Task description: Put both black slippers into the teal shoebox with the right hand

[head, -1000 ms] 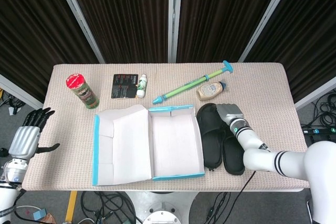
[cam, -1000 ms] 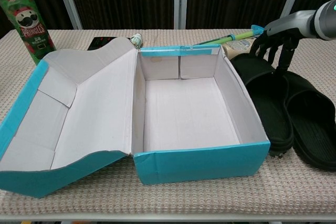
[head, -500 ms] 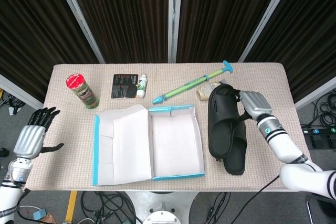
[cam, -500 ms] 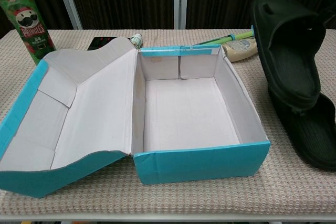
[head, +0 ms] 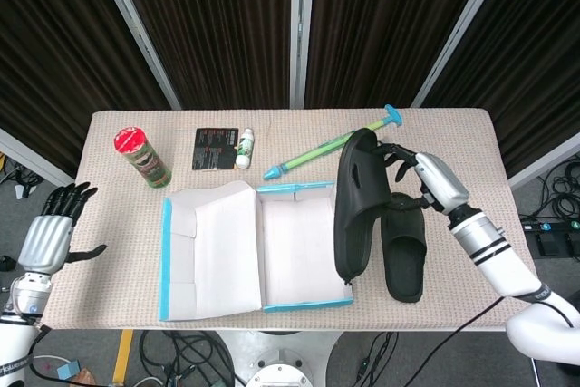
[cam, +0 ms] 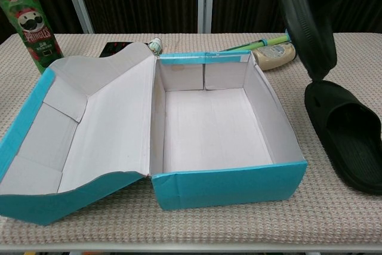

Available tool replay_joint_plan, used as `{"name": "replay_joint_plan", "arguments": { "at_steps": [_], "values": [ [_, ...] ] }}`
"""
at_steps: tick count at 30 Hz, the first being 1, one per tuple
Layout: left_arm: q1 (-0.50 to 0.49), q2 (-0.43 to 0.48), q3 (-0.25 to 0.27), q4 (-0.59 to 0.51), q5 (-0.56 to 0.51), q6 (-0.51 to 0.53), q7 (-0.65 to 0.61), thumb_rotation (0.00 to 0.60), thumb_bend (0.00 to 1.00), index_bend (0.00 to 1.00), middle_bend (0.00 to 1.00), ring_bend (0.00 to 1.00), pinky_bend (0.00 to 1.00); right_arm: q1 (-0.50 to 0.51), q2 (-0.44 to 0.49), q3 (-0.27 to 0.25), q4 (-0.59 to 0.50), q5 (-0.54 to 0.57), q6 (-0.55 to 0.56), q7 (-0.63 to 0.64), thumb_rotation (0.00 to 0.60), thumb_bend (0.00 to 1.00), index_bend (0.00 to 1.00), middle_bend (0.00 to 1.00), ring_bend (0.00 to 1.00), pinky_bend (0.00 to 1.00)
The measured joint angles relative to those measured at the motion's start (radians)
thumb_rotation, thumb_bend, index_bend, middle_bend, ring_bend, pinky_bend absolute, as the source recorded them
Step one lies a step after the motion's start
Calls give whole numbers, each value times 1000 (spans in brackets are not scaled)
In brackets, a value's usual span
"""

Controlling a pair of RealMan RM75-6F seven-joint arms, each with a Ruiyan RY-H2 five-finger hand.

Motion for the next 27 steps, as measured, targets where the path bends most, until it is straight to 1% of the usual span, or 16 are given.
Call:
{"name": "replay_joint_plan", "arguments": {
  "at_steps": [8,12,14,17,23,27],
  "values": [
    [21,-4,-2,31,-8,26,-27,600,58,101,68,0,15,5,-247,29,167,-104,-30,150,600,226,505,408,328,482],
    [26,-5,-4,44,-9,32,-35,600,58,101,67,0,15,23,-352,37,246,-145,-52,225,600,224,505,409,328,482],
    [26,-6,-6,49,-10,32,-38,600,58,101,67,0,15,33,-397,40,285,-163,-62,271,600,201,508,410,328,482],
    [21,-6,-13,47,-19,22,-37,600,58,101,67,0,15,48,-449,45,344,-191,-70,333,600,162,511,413,328,483],
    [22,-9,-13,62,-21,17,-48,600,58,101,67,0,15,88,-509,44,436,-255,-88,436,600,173,511,413,328,483],
    [23,-11,-14,73,-20,20,-51,600,58,101,67,0,15,118,-540,34,491,-283,-114,465,600,175,511,412,328,483]
  ]
}}
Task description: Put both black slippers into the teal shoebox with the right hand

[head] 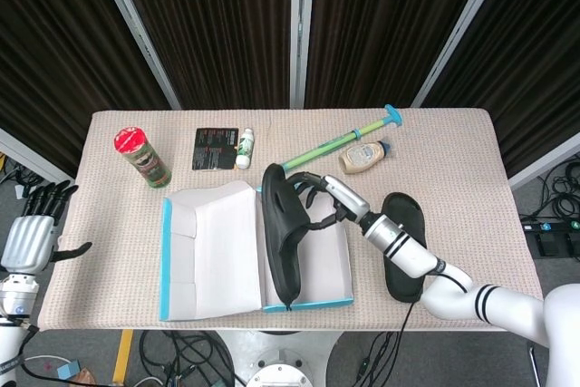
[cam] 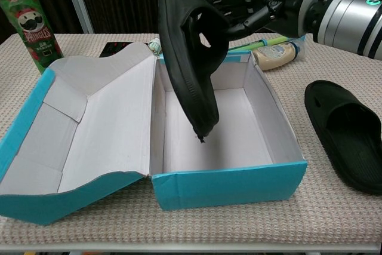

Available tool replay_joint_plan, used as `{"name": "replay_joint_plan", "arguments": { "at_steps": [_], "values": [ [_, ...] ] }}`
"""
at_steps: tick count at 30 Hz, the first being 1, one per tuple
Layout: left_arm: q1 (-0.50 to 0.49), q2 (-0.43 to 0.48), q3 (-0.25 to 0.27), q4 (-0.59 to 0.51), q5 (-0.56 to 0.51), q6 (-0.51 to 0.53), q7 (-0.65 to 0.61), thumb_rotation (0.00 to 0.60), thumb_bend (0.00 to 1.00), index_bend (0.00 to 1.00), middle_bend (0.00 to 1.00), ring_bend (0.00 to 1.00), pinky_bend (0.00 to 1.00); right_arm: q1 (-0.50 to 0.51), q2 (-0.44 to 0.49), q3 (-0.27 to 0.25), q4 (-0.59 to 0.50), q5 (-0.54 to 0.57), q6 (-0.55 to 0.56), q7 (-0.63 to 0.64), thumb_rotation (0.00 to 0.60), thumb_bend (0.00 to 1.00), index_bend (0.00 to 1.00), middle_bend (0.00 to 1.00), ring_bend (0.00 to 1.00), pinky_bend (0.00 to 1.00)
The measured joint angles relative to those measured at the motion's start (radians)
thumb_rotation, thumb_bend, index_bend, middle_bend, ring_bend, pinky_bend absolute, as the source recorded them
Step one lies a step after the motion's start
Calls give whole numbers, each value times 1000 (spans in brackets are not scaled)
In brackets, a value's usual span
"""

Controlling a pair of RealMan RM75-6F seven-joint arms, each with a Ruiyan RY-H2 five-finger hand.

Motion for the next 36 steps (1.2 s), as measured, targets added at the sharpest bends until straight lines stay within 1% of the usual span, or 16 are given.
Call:
{"name": "replay_joint_plan", "arguments": {
  "at_steps": [8,14,25,31,36],
  "values": [
    [2,-2,-3,20,-4,-3,-19,600,58,101,67,0,15,43,-62,-24,98,-20,-43,58,600,183,511,412,328,482],
    [1,-7,-4,40,-8,-10,-33,600,58,101,67,0,15,70,-99,-35,145,-29,-58,89,600,189,511,413,328,483],
    [0,-17,-5,63,-8,-17,-52,600,58,101,67,0,15,102,-140,-56,204,-27,-101,90,600,200,510,412,328,483],
    [0,-20,-8,76,-11,-20,-70,600,58,101,67,0,15,115,-163,-56,219,-22,-106,88,600,203,511,412,328,483],
    [1,-23,-10,85,-14,-21,-85,600,58,101,67,0,15,118,-183,-55,237,-13,-108,59,600,203,511,413,328,483]
  ]
}}
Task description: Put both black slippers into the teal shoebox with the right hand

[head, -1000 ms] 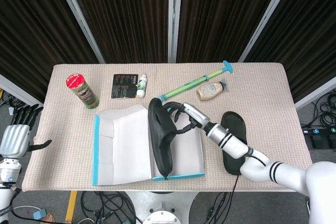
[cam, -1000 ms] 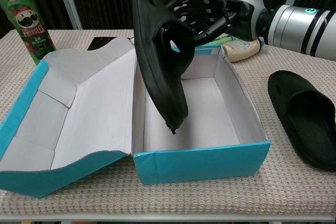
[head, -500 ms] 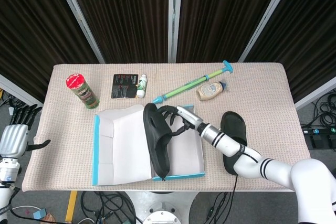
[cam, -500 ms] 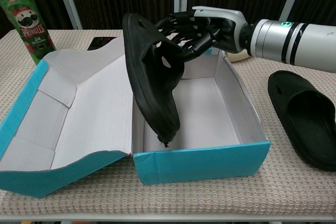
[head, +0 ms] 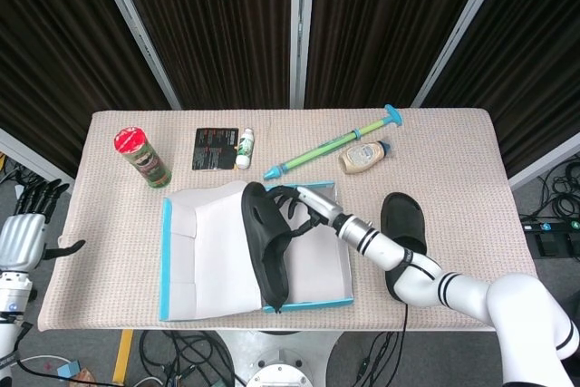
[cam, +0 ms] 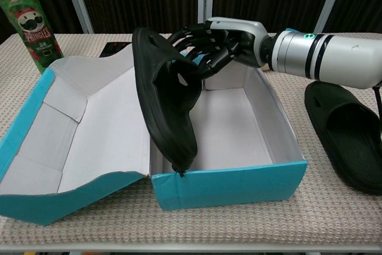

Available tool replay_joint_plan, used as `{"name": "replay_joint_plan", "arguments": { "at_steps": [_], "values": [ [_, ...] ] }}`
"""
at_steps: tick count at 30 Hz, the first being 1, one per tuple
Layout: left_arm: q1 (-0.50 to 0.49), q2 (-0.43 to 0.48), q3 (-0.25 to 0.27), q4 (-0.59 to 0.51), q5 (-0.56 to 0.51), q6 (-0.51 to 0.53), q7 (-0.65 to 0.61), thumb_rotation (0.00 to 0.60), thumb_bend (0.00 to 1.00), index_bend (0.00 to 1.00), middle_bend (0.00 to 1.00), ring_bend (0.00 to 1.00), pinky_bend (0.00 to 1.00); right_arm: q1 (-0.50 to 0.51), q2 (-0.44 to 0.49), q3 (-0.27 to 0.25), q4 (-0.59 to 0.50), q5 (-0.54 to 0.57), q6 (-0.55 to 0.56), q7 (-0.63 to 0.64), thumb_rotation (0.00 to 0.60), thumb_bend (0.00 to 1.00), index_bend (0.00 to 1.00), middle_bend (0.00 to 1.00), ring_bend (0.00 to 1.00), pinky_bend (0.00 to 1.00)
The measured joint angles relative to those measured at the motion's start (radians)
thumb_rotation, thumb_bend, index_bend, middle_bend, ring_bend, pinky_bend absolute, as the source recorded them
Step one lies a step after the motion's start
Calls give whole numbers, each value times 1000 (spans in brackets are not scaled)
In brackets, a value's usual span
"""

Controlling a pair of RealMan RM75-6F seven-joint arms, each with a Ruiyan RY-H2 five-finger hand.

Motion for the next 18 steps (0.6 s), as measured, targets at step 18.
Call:
{"name": "replay_joint_plan", "arguments": {
  "at_steps": [18],
  "values": [
    [0,-1,-1,24,3,-3,-22,600,58,101,67,0,15,0,-71,-9,85,20,-11,-143,600,222,511,412,328,483]
  ]
}}
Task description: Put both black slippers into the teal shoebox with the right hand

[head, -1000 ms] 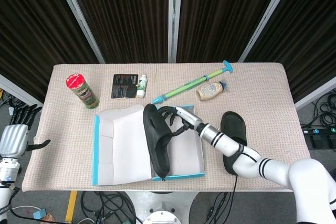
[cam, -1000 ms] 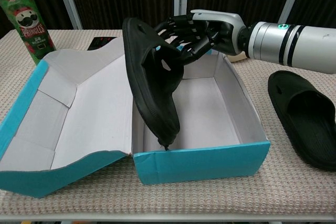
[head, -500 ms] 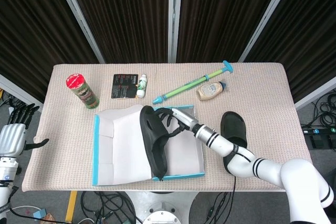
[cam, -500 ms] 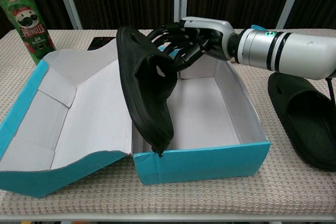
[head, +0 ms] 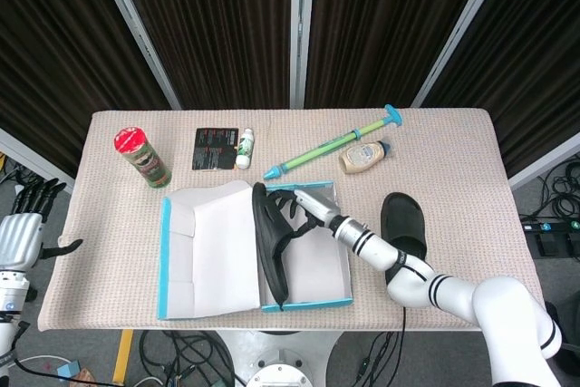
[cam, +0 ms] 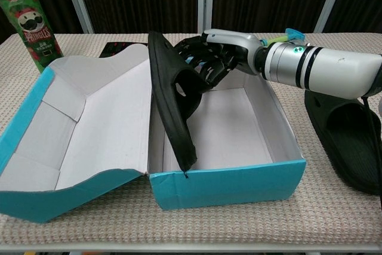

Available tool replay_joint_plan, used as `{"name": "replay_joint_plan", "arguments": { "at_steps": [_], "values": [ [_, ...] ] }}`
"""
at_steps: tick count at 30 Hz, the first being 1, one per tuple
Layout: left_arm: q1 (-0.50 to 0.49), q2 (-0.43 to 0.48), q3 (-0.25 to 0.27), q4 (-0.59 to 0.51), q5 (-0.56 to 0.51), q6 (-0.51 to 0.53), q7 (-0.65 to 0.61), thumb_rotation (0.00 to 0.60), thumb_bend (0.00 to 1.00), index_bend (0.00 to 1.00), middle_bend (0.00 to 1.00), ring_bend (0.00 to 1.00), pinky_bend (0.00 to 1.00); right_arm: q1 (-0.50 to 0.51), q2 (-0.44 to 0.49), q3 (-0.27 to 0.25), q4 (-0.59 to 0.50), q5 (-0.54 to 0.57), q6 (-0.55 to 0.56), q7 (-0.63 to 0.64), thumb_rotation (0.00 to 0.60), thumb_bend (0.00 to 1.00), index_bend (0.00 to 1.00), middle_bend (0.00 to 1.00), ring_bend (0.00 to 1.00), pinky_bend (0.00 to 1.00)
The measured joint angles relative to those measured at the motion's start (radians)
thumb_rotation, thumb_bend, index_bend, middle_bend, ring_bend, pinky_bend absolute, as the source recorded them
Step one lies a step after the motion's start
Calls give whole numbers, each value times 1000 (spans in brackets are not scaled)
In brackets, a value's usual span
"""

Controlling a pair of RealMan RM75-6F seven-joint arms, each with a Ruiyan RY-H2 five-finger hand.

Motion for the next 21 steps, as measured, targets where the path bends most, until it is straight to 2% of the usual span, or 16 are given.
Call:
{"name": "replay_joint_plan", "arguments": {
  "at_steps": [10,21],
  "values": [
    [-1,-6,2,13,0,-6,-11,600,58,101,67,0,14,-4,-13,-6,26,3,3,-137,600,227,511,412,328,483],
    [0,-13,4,30,3,-8,-25,600,58,101,67,0,15,-14,-32,6,37,55,-31,-384,600,230,510,412,328,483]
  ]
}}
